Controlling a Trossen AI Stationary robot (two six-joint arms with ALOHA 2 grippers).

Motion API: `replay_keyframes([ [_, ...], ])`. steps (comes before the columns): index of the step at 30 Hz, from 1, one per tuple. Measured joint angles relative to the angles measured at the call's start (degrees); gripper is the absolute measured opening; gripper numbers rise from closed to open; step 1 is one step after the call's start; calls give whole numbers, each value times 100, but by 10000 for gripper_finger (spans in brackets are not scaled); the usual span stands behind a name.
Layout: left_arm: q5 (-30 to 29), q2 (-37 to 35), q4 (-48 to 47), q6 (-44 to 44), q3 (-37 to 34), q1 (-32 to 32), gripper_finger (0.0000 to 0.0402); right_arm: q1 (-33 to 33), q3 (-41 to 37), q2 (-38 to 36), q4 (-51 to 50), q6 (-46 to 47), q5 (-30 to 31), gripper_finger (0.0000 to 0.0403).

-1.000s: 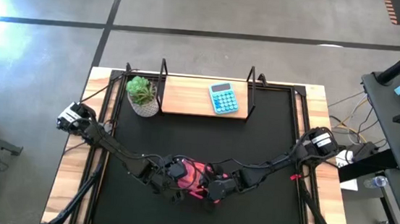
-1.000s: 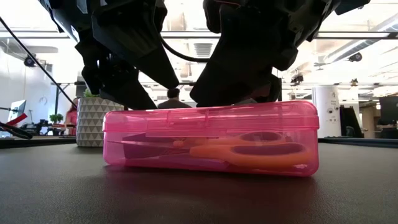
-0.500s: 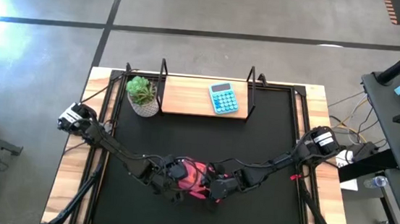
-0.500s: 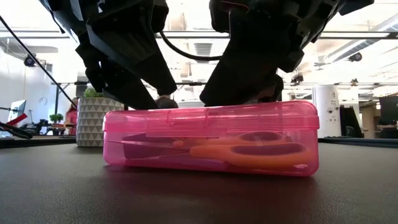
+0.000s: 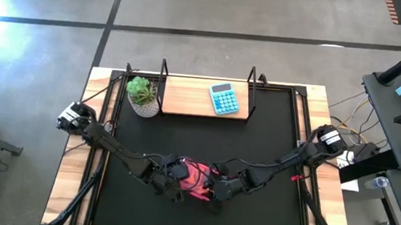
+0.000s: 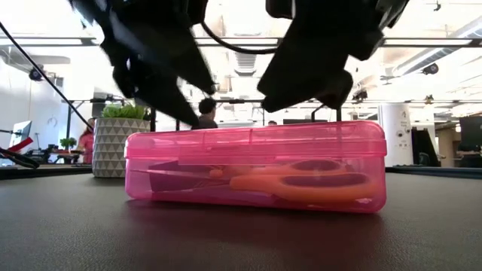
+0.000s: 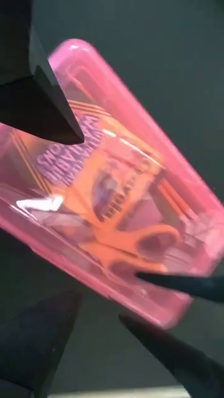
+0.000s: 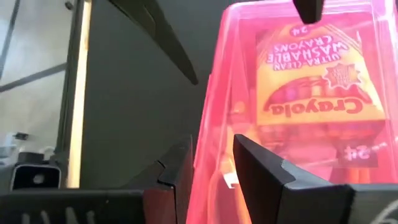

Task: Pack school essentials
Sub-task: Close the red supply box, then return to Home Position

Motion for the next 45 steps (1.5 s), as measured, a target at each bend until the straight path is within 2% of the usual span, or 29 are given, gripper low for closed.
replay_keyframes([
  [6, 108, -62, 46, 29, 95, -9, 389, 101, 1, -95, -105, 35, 28, 109],
  [10, 447, -290, 88, 190, 178, -9, 389, 177, 5, -354, -256, 33, 16, 109],
  [16, 680, -1101, 80, 718, 99, -51, 389, 284, 22, -1139, -887, -370, 70, 109],
  [19, 655, -1672, 15, 948, 6, -100, 389, 412, 20, -1550, -1238, -561, 328, 109],
  [22, 336, -2277, -210, 1115, -47, -192, 389, 608, -22, -1966, -1471, -737, 885, 109],
  [27, -577, -3298, -615, 1289, -157, -527, 389, 969, -332, -2639, -1512, -1019, 1685, 109],
  [35, -1433, -4691, -566, 1573, -685, -1162, 389, 1163, -1394, -3780, -970, -1057, 1709, 109],
  [39, -1524, -5138, -573, 1574, -1009, -1252, 389, 1163, -2119, -4382, -480, -1061, 1706, 109],
  [45, -2234, -5579, -277, 1529, -1675, -1250, 389, 1163, -3192, -5299, 94, -1001, 1705, 109],
])
